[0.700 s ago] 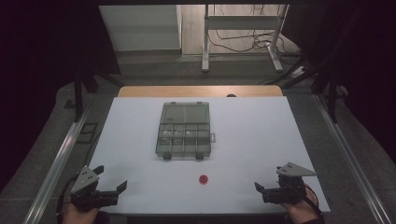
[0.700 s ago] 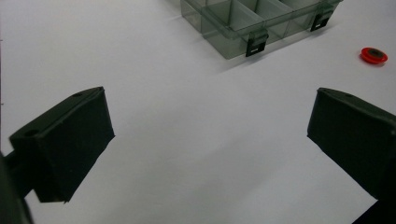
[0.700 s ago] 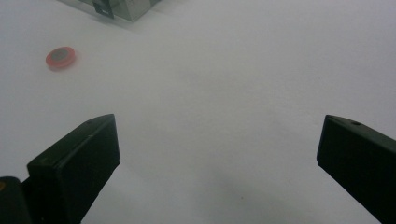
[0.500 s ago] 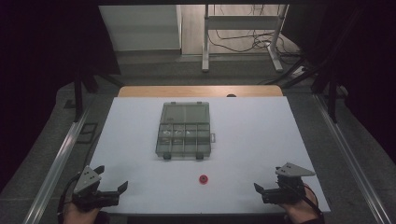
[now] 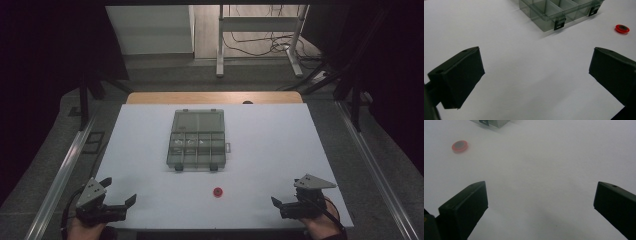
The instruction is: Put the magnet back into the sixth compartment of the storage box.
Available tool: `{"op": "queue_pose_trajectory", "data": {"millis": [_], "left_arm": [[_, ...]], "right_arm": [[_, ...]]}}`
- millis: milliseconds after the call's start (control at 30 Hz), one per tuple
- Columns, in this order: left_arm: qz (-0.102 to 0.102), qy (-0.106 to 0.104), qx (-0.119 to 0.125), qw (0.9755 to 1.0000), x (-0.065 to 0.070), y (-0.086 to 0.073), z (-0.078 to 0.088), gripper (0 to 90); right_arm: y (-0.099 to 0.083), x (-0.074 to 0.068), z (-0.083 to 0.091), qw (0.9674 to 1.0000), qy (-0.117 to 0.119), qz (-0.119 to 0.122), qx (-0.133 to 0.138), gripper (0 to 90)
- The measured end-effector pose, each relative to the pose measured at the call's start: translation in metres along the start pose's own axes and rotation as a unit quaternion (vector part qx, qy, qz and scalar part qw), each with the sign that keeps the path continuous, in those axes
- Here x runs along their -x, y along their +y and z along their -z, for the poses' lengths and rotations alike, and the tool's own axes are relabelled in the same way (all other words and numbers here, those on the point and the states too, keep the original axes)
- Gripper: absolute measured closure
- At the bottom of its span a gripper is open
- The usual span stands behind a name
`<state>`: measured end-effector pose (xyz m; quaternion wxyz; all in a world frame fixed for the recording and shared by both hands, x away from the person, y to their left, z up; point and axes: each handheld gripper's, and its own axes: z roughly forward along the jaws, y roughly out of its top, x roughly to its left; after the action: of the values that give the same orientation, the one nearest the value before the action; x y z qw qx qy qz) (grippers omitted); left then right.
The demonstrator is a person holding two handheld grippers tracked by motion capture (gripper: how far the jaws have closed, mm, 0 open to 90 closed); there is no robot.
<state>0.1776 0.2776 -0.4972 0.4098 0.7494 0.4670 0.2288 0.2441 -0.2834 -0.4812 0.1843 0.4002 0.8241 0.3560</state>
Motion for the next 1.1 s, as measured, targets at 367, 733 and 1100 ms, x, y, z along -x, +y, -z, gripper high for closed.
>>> {"op": "queue_pose_trajectory", "data": {"millis": [367,733,1100], "left_arm": [[0.001,-0.001,0.000,1.0000,0.000,0.000,0.000,0.6],[0.004,-0.001,0.001,1.0000,-0.001,0.000,0.000,0.7],[0.004,-0.002,0.001,1.0000,-0.001,0.000,0.000,0.8]], "right_arm": [[0.001,0.000,-0.001,1.0000,0.001,0.001,-0.003,0.0],[0.008,-0.001,-0.005,0.9999,0.009,0.012,0.002,0.0],[0.015,-0.004,-0.012,0.9996,0.021,0.019,-0.010,0.0]]}}
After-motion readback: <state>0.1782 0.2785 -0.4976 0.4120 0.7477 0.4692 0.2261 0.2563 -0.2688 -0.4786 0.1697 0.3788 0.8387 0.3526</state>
